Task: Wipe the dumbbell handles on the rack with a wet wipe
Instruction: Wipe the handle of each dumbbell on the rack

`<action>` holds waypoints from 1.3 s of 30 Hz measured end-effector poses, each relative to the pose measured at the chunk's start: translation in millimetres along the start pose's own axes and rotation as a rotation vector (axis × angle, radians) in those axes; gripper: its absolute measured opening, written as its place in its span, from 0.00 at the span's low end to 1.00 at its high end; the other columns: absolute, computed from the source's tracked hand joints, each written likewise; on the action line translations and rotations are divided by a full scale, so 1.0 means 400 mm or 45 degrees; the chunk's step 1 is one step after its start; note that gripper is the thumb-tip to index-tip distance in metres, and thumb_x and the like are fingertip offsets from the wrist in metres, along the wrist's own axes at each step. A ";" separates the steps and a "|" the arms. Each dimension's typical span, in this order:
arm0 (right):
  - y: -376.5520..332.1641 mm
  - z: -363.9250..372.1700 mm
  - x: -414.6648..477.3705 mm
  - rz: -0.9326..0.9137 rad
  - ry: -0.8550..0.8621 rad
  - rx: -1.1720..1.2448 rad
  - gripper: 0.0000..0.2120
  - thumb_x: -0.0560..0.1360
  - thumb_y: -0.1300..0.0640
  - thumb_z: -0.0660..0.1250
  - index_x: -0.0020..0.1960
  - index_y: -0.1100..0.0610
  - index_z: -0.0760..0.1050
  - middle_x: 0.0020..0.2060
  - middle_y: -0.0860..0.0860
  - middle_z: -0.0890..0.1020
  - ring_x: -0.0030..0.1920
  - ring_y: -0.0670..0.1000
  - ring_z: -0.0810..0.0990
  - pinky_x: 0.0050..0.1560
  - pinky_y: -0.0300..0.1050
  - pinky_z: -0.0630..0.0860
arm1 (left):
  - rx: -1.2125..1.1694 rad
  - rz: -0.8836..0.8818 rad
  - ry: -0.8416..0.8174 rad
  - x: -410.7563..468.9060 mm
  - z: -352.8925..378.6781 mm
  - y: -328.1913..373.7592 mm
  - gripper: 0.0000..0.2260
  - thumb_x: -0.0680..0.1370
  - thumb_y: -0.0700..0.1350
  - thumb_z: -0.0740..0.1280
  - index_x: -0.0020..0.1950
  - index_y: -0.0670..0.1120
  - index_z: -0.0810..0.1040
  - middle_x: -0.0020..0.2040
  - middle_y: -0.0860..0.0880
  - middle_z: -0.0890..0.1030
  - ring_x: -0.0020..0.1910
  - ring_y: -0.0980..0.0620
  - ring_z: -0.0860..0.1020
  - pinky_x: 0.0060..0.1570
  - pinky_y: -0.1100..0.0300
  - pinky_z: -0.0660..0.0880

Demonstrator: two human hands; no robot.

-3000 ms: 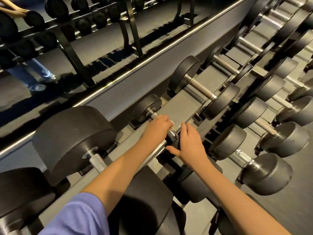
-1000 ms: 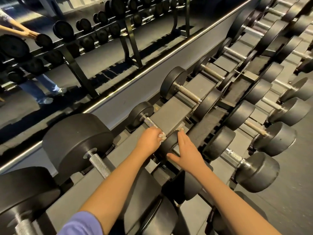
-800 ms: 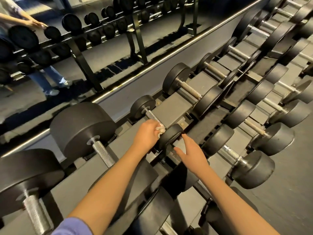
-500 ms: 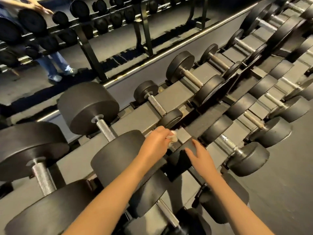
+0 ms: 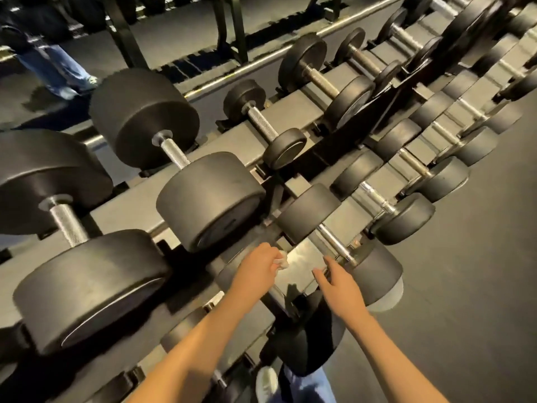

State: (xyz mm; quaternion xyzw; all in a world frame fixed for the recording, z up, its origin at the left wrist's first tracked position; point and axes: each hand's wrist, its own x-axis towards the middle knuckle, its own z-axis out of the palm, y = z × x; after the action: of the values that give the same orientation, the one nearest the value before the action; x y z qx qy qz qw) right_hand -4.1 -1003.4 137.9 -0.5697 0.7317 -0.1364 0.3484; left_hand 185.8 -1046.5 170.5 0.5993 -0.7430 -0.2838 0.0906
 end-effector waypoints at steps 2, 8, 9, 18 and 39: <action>0.018 0.031 -0.027 0.049 -0.037 -0.011 0.28 0.79 0.42 0.57 0.75 0.53 0.60 0.66 0.50 0.74 0.54 0.48 0.77 0.58 0.45 0.73 | 0.016 -0.029 -0.032 -0.027 0.034 -0.020 0.09 0.80 0.39 0.61 0.55 0.42 0.79 0.53 0.45 0.75 0.53 0.45 0.76 0.52 0.55 0.71; 0.080 0.116 -0.066 0.074 -0.126 -0.109 0.22 0.78 0.43 0.60 0.68 0.54 0.67 0.58 0.47 0.75 0.61 0.53 0.74 0.57 0.45 0.72 | 0.030 -0.101 -0.097 -0.059 0.141 -0.071 0.11 0.81 0.41 0.59 0.61 0.43 0.77 0.59 0.45 0.74 0.57 0.46 0.75 0.57 0.58 0.70; 0.096 0.131 -0.065 0.048 -0.122 -0.136 0.22 0.78 0.41 0.60 0.66 0.53 0.67 0.57 0.47 0.75 0.61 0.54 0.74 0.57 0.44 0.71 | 0.041 -0.107 -0.100 -0.056 0.163 -0.080 0.11 0.81 0.41 0.60 0.61 0.43 0.77 0.60 0.45 0.74 0.58 0.47 0.75 0.58 0.58 0.70; 0.193 0.236 -0.052 -0.094 0.193 -0.242 0.37 0.73 0.34 0.51 0.71 0.58 0.67 0.68 0.53 0.72 0.67 0.54 0.71 0.65 0.44 0.63 | 0.335 0.172 0.008 -0.053 0.365 -0.153 0.28 0.52 0.36 0.80 0.50 0.45 0.79 0.46 0.47 0.78 0.44 0.47 0.80 0.34 0.58 0.78; 0.222 0.253 -0.053 -0.153 0.231 -0.205 0.29 0.77 0.41 0.60 0.72 0.57 0.66 0.69 0.53 0.70 0.69 0.52 0.66 0.69 0.47 0.61 | -0.370 -0.328 0.671 -0.062 0.482 -0.151 0.05 0.80 0.41 0.64 0.50 0.43 0.78 0.45 0.54 0.73 0.45 0.57 0.71 0.43 0.73 0.67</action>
State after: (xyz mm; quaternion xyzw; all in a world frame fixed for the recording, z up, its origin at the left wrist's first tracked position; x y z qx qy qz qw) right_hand 0.2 -935.9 19.5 -0.6241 0.7332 -0.1488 0.2252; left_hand 151.5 -969.9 -15.2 0.7220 -0.5638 -0.2312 0.3277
